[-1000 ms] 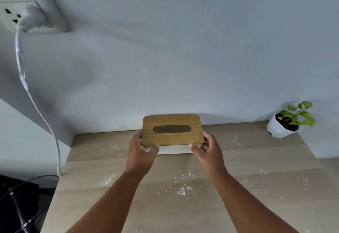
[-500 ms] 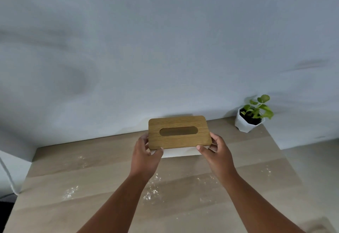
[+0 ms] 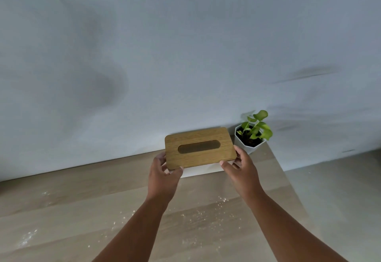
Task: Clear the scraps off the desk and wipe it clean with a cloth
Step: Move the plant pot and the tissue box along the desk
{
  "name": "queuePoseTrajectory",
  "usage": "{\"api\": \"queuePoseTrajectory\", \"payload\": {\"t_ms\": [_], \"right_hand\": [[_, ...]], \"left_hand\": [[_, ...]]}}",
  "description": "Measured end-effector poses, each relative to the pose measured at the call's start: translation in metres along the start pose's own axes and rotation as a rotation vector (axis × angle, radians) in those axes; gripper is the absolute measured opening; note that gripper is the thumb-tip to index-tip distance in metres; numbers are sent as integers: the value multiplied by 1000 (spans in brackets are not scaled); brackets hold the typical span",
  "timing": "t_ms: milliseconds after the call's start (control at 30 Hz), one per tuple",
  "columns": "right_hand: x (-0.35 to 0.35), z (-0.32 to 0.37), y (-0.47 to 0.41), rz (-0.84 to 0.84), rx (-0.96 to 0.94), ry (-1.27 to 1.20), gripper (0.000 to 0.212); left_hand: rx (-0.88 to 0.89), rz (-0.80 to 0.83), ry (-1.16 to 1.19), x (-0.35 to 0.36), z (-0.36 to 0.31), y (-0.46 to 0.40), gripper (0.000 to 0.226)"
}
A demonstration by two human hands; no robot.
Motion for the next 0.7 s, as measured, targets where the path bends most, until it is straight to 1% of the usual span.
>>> {"api": "queuePoseTrajectory", "payload": {"t_ms": [133, 267, 433, 700], "right_hand": [[-7, -4, -13, 15, -23, 1, 71], [-6, -7, -16, 38, -27, -20, 75], [-9, -6, -21, 8, -34, 5, 73], [-10, -8, -23, 28, -49, -2, 73]], "left_hand": [[-6, -23, -8, 9, 1, -2, 52], [1, -37, -3, 15, -2, -1, 51], [0, -43, -6, 21, -3, 2, 50], [-4, -38, -63, 18, -3, 2, 50]]}}
Point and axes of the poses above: each hand's wrist, its own y-axis away from the middle knuckle, its own x-axis out of the palm, z = x × y, the point moved 10 cm from there along -y, towards the middle knuckle, and after that the axes turned 6 degrees about y, right-handed, at the moved point
